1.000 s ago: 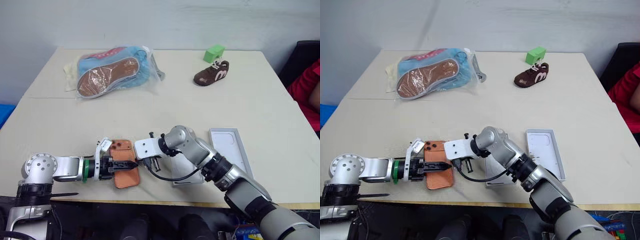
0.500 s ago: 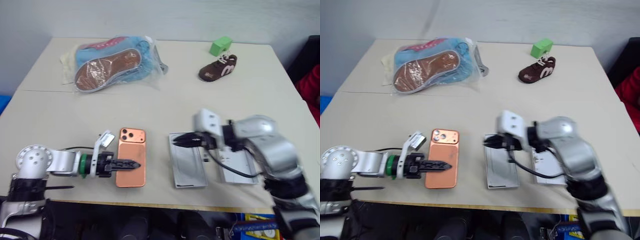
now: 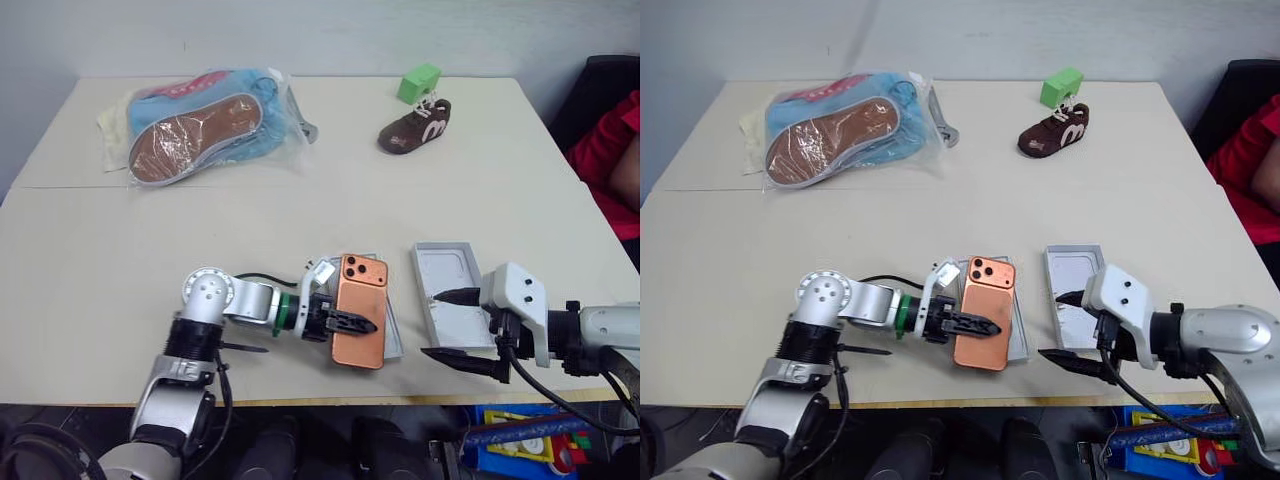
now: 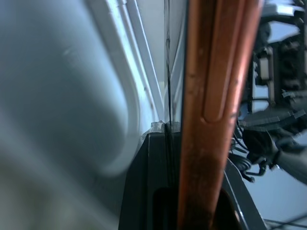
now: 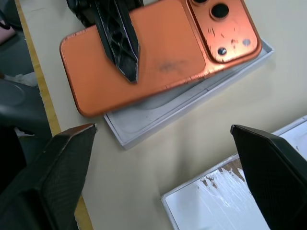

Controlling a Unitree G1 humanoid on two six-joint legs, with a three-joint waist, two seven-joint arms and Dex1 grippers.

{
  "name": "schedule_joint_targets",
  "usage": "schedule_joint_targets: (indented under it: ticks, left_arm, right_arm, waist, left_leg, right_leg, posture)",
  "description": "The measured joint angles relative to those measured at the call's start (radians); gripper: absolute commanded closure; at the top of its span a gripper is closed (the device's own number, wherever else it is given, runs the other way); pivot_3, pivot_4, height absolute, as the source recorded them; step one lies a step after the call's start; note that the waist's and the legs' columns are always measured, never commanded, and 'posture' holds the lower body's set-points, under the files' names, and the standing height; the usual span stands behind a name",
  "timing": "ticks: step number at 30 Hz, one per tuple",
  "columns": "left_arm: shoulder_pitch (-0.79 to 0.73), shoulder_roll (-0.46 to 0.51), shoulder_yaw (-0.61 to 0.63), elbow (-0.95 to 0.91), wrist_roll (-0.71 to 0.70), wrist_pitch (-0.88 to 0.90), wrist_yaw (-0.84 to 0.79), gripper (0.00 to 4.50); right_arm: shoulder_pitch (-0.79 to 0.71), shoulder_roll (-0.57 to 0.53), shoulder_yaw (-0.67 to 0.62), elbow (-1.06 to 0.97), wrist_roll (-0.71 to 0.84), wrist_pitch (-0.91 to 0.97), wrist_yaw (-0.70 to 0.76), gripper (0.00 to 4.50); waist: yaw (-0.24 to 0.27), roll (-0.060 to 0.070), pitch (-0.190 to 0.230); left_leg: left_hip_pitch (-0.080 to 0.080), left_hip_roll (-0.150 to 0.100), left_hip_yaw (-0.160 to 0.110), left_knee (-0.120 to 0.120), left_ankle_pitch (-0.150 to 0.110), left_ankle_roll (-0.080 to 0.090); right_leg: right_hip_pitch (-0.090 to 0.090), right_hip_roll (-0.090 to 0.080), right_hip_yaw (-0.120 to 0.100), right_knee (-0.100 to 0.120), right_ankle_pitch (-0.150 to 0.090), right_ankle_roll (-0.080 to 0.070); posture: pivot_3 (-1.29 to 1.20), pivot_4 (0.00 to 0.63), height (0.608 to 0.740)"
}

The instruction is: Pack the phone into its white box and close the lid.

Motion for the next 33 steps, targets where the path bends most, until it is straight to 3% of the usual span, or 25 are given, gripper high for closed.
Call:
schedule_joint_targets:
  ticks: [1, 8, 15, 22, 33]
  left_arm:
    - [-0.001, -0.026, 0.012, 0.002, 0.016, 0.0, 0.014, 4.39]
    - [-0.032, -0.092, 0.084, 0.021, 0.107, -0.013, 0.048, 2.27]
    - [-0.029, -0.048, 0.175, -0.062, 0.058, 0.016, 0.046, 0.09]
    - [0.02, 0.09, 0.118, -0.111, -0.136, 0.021, 0.038, 0.04]
    - [0.037, 0.072, 0.067, -0.146, -0.177, 0.019, 0.101, 0.04]
  right_arm:
    - [0.008, 0.0, -0.003, -0.001, 0.003, -0.002, -0.016, 0.03]
    - [0.045, -0.01, -0.003, 0.006, 0.007, -0.043, -0.07, 0.0]
    - [0.045, -0.016, 0.008, 0.027, 0.01, -0.082, -0.093, 0.0]
    - [-0.015, -0.023, 0.075, 0.067, 0.009, -0.11, -0.106, 0.0]
    - [-0.112, -0.025, 0.194, 0.097, 0.015, -0.13, -0.117, 0.0]
  waist:
    - [0.001, 0.0, 0.0]
    - [0.003, 0.0, 0.0]
    - [0.0, 0.0, 0.0]
    - [0.001, 0.0, 0.0]
    - [0.006, 0.0, 0.0]
  left_leg:
    - [0.0, 0.0, 0.0, 0.0, 0.0, -0.001]
    - [-0.001, 0.0, 0.001, 0.0, 0.001, -0.002]
    - [-0.001, 0.0, 0.003, 0.0, 0.001, -0.002]
    - [-0.001, 0.0, 0.003, 0.0, 0.002, -0.003]
    - [-0.001, -0.001, 0.003, 0.0, 0.002, -0.002]
  right_leg:
    - [-0.001, 0.0, 0.0, 0.002, 0.0, 0.0]
    - [-0.004, 0.0, 0.002, 0.005, 0.0, 0.0]
    - [-0.009, 0.001, 0.004, 0.01, 0.0, 0.0]
    - [-0.011, 0.001, 0.005, 0.011, 0.0, 0.0]
    - [-0.011, 0.0, 0.005, 0.011, 0.0, 0.0]
  posture:
    - [0.0, 0.15, 0.74]
    - [0.0, 0.15, 0.74]
    - [0.0, 0.15, 0.74]
    - [0.0, 0.15, 0.74]
    - [0.0, 0.15, 0.74]
